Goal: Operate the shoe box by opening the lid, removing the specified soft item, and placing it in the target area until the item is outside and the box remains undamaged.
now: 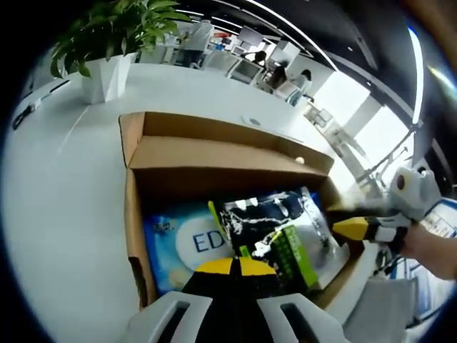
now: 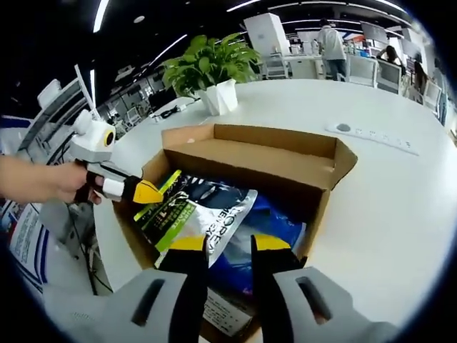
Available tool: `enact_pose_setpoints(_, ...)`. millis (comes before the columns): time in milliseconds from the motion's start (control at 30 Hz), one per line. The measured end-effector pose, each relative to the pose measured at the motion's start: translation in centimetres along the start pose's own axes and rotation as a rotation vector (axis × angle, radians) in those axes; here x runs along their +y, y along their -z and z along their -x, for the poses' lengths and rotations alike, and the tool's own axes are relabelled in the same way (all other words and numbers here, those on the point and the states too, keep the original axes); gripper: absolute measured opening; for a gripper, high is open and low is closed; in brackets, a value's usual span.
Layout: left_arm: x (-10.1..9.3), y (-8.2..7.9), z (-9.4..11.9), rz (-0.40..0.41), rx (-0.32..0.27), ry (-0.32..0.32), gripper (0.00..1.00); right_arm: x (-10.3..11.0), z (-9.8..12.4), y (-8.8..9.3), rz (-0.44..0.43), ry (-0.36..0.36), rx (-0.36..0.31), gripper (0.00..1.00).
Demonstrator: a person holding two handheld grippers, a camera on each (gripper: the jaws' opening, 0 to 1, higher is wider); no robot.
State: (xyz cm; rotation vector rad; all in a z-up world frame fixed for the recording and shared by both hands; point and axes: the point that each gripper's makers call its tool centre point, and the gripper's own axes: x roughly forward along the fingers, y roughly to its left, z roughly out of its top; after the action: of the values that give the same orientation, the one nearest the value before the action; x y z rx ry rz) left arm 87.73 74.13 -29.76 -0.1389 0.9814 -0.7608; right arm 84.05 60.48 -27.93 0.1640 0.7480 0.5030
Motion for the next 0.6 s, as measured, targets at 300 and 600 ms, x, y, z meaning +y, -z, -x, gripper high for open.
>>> enact_pose_setpoints(300, 0.1, 0.0, 0.0, -0.002, -0.001, 0.002, 0.00, 0.3, -0.9, 0.5, -0.033, -0.021, 0.022, 0.13)
enact_pose_setpoints(600, -0.1, 0.0, -0.1, -0.006, -0.002, 0.004, 0.00, 0.6, -1.1, 0.7, -0.046, -0.029, 0.022, 0.09)
